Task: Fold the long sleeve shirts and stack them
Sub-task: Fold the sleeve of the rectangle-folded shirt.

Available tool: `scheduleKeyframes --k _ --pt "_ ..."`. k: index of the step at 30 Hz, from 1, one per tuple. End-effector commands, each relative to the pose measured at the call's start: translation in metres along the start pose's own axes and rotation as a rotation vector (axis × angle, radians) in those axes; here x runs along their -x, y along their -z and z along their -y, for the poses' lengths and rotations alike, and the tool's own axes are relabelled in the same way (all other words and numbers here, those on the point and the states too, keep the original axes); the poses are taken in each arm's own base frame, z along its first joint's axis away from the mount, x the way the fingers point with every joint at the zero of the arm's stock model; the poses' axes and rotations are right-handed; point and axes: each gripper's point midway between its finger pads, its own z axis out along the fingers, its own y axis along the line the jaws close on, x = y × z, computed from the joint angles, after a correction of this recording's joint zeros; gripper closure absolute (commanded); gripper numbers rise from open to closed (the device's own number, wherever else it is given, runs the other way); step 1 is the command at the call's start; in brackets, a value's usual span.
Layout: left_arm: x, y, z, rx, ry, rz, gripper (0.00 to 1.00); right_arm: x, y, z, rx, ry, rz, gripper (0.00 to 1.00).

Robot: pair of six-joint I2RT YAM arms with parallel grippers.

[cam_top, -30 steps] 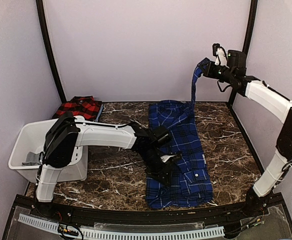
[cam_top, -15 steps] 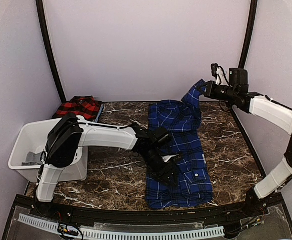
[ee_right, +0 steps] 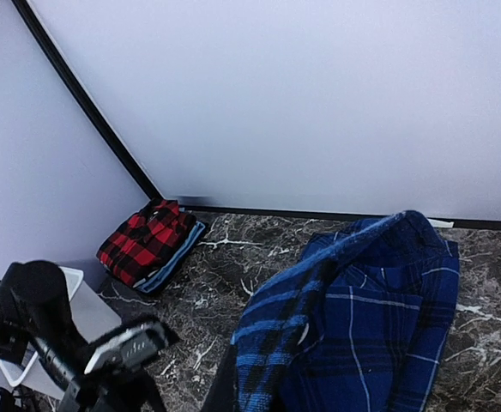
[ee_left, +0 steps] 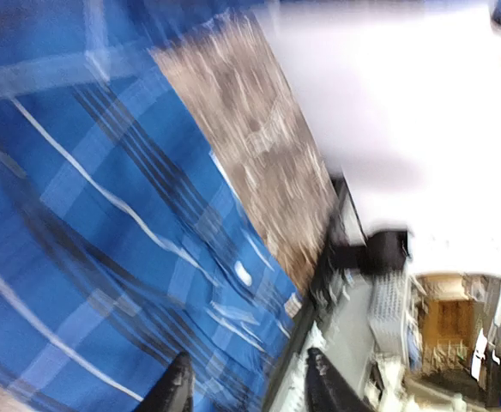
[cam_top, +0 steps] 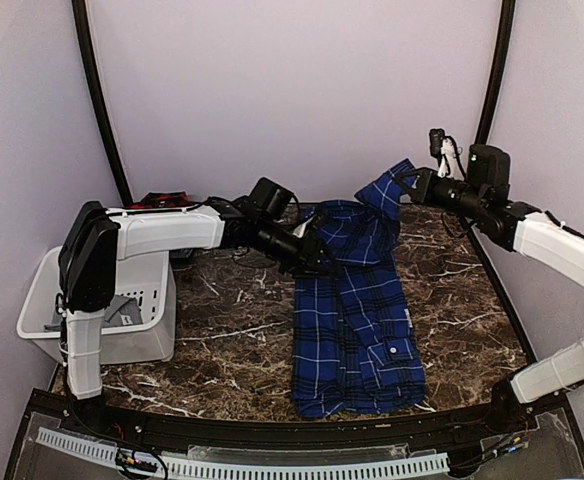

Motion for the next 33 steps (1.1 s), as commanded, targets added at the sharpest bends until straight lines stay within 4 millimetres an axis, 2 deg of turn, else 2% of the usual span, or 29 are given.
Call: scheduleKeyframes --k 1,2,3,4,5,6,7,8,10,14,18,20,21,22,23,24,26,33 --pt "0.076 0.032 -0.026 0.069 0.04 0.282 0.6 -0.008 -0.002 -0.012 0.027 0.048 0.012 1.0" --pt "0.082 0.03 -0.04 0.087 0.057 0.297 0.61 -0.013 -0.003 -0.014 0.037 0.05 0.003 1.0" --pt "0.095 0.031 -0.04 0.086 0.047 0.334 0.61 -0.016 -0.003 -0.017 0.048 0.056 -0.002 1.0" --pt "0.097 0.024 -0.055 0.099 0.065 0.333 0.62 -0.019 -0.004 -0.02 0.058 0.061 -0.008 1.0" --pt "0.108 0.025 -0.052 0.09 0.058 0.359 0.63 -0.022 -0.004 -0.023 0.068 0.065 -0.014 1.0" --pt "0.109 0.015 -0.064 0.093 0.072 0.348 0.64 -0.025 -0.004 -0.025 0.074 0.07 -0.018 1.0" --pt "0.117 0.016 -0.06 0.081 0.066 0.364 0.65 -0.028 -0.004 -0.028 0.082 0.074 -0.022 1.0" --pt "0.117 0.008 -0.071 0.089 0.079 0.358 0.66 -0.03 -0.003 -0.032 0.097 0.076 -0.022 1.0" --pt "0.122 0.002 -0.075 0.083 0.095 0.359 0.69 -0.036 -0.002 -0.041 0.134 0.081 -0.031 1.0" --pt "0.123 0.005 -0.083 0.114 0.12 0.379 0.71 -0.061 -0.003 -0.058 0.211 0.09 -0.095 1.0" --pt "0.114 0.028 -0.096 0.201 0.165 0.421 0.68 -0.103 -0.006 -0.07 0.253 0.097 -0.2 1.0" --pt "0.106 0.041 -0.102 0.234 0.189 0.439 0.66 -0.126 -0.005 -0.07 0.253 0.092 -0.248 1.0" --pt "0.106 0.051 -0.098 0.234 0.188 0.456 0.66 -0.138 -0.004 -0.069 0.254 0.087 -0.273 1.0" --pt "0.096 0.051 -0.107 0.248 0.21 0.449 0.66 -0.148 -0.002 -0.067 0.25 0.081 -0.293 1.0" --pt "0.095 0.059 -0.104 0.246 0.209 0.459 0.65 -0.158 0.0 -0.066 0.25 0.074 -0.314 1.0" --pt "0.085 0.058 -0.111 0.258 0.226 0.445 0.65 -0.167 0.002 -0.065 0.253 0.068 -0.333 1.0" --pt "0.074 0.062 -0.113 0.263 0.235 0.433 0.64 -0.183 0.007 -0.066 0.266 0.055 -0.366 1.0" --pt "0.055 0.062 -0.098 0.193 0.209 0.382 0.6 -0.226 0.014 -0.073 0.293 0.033 -0.471 1.0"
